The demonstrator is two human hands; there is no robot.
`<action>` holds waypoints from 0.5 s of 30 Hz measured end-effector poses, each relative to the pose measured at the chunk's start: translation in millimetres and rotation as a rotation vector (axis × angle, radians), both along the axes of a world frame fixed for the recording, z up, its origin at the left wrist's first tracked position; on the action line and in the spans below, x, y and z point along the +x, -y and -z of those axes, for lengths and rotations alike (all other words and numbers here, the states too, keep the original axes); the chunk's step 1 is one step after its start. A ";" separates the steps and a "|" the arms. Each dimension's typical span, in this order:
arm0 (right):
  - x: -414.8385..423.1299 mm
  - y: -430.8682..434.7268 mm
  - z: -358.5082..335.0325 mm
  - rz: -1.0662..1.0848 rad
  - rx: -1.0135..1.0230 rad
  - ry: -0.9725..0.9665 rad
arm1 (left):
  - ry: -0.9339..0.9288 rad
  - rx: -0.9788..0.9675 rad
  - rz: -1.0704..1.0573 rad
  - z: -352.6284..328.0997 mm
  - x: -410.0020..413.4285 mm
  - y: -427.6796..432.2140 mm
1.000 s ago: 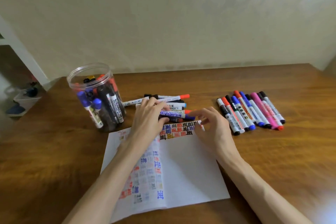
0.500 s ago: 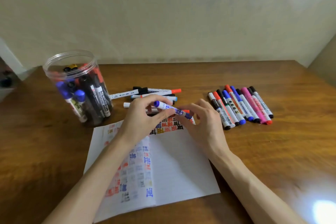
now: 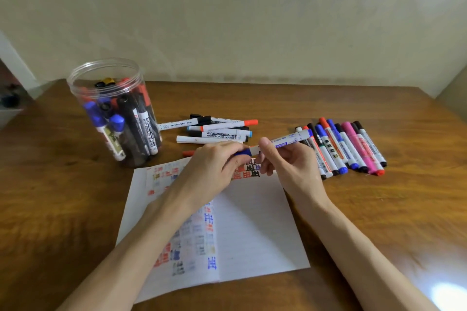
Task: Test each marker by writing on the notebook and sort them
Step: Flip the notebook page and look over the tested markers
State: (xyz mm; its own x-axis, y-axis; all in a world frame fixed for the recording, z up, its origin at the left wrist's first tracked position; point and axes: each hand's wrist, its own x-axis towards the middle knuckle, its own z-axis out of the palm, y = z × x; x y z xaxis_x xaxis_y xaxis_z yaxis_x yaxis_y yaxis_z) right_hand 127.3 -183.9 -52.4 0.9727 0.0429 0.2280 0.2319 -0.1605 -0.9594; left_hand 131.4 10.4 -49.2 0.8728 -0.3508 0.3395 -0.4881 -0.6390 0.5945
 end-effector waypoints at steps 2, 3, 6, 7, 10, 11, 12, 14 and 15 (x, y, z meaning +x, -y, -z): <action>-1.0 -0.5 -1.9 -0.023 -0.011 -0.004 | -0.066 -0.004 0.022 -1.5 -1.2 -0.6; -1.7 -0.3 -3.6 -0.034 -0.019 -0.004 | -0.119 -0.035 0.034 -2.8 -0.8 -2.4; -3.1 1.8 -7.1 -0.058 -0.033 0.014 | -0.238 -0.129 0.077 -8.7 -0.4 -7.8; -4.0 1.7 -8.1 -0.063 -0.043 0.021 | -0.260 -0.147 0.093 -10.9 -1.6 -7.2; -7.1 3.0 -12.4 -0.104 -0.075 0.057 | -0.326 -0.198 0.133 -15.6 -4.7 -6.7; -7.3 6.8 -15.0 -0.115 -0.054 0.071 | -0.345 -0.204 0.134 -17.1 -4.9 -10.6; -6.8 13.5 -17.7 -0.102 -0.012 0.088 | -0.374 -0.207 0.131 -18.6 -4.0 -17.2; -2.2 30.1 -21.7 -0.017 0.080 0.115 | -0.440 -0.255 0.116 -20.9 0.0 -30.7; 0.1 34.5 -23.0 0.017 0.109 0.110 | -0.447 -0.296 0.102 -21.7 0.6 -34.0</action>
State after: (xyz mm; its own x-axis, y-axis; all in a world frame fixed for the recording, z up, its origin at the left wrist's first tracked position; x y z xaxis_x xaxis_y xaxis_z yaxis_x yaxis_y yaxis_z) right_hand 127.4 -218.4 -29.4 0.9419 -0.0044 0.3360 0.3351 -0.0614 -0.9402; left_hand 132.0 44.4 -27.5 0.9214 -0.3866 0.0403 -0.1972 -0.3756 0.9056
